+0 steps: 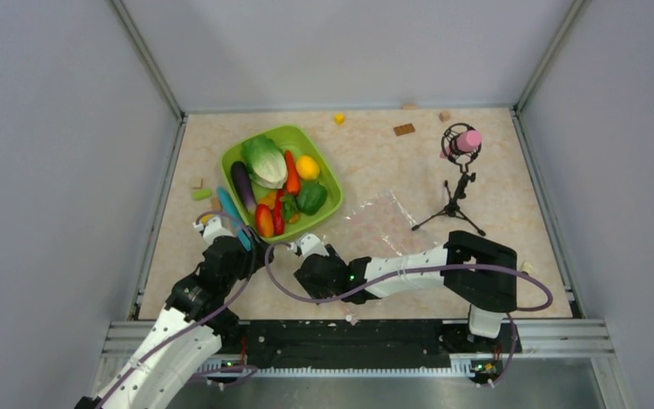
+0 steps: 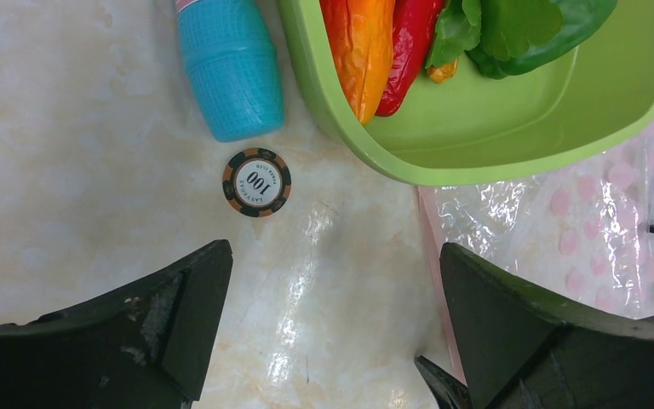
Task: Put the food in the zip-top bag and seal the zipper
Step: Pick up the zipper food storage bag at the center of the board, then open the zipper of the food storage bag.
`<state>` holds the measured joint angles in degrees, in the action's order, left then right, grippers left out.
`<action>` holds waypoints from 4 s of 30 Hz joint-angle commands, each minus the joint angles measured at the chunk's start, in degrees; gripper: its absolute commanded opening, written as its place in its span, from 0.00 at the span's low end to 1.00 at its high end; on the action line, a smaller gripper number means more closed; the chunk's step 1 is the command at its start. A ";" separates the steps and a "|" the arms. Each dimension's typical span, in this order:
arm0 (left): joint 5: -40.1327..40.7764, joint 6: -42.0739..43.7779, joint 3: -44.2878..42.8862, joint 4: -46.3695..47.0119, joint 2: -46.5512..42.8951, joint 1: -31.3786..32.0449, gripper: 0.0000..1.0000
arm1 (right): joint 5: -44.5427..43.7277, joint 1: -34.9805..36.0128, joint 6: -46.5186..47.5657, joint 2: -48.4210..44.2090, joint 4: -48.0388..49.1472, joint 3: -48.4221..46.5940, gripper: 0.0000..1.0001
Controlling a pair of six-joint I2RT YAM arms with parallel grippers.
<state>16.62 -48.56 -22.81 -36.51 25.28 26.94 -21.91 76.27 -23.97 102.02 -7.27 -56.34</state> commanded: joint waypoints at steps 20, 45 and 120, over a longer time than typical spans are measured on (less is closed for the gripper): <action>0.41 -0.15 0.67 1.53 0.25 0.12 0.97 | -7.86 1.37 -4.76 -1.78 -1.43 0.11 0.04; -41.90 1.21 11.96 37.92 -4.90 0.13 0.94 | -1.51 -0.07 -5.93 -27.20 18.37 15.32 0.00; 3.95 17.04 -35.58 20.58 42.40 23.47 0.19 | -42.21 -5.01 -10.84 -58.58 -28.71 5.23 0.00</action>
<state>15.97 -31.40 -60.14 -17.15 65.30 54.28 -61.56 72.82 -37.34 42.83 -33.89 -50.72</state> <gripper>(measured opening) 0.098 0.006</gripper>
